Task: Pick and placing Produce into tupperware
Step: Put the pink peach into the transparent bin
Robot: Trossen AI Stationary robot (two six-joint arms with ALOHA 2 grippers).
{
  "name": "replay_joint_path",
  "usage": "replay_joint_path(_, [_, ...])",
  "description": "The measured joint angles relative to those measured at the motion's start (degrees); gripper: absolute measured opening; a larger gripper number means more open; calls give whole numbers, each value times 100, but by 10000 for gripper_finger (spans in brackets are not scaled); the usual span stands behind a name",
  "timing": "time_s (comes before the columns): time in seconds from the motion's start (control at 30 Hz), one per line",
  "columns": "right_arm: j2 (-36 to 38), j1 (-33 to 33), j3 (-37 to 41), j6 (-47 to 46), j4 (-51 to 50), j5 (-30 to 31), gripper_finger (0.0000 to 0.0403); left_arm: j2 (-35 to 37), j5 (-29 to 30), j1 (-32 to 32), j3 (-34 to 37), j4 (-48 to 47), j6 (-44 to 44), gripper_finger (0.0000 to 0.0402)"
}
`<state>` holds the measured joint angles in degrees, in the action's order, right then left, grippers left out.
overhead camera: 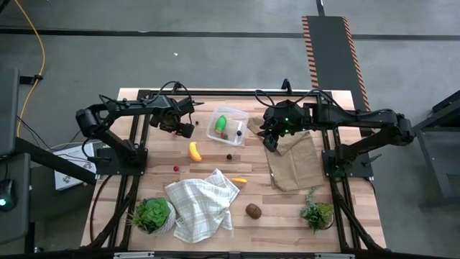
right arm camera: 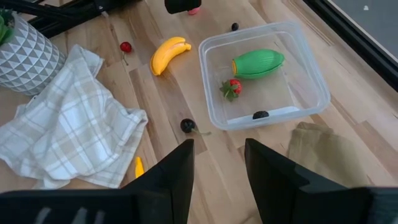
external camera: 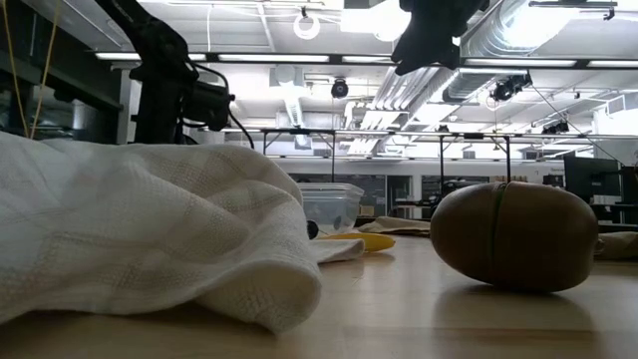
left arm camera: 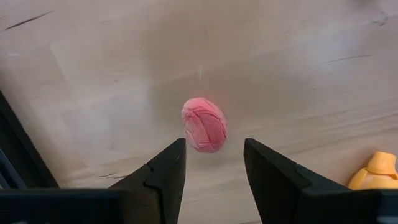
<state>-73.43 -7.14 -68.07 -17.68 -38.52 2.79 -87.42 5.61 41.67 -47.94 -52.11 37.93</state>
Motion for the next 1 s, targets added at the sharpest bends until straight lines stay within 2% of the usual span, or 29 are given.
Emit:
replay_joint_path(0.4, [0, 0, 0, 21, 0, 0, 133, 0, 17, 79, 1, 111, -69, 150])
replay_joint_path(0.7, [0, 0, 0, 23, 0, 0, 133, -28, -369, 610, 2, 71, -337, 150])
replay_joint_path(1.0, [0, 0, 0, 23, 16, 12, 133, -28, -457, 595, 2, 129, -459, 150])
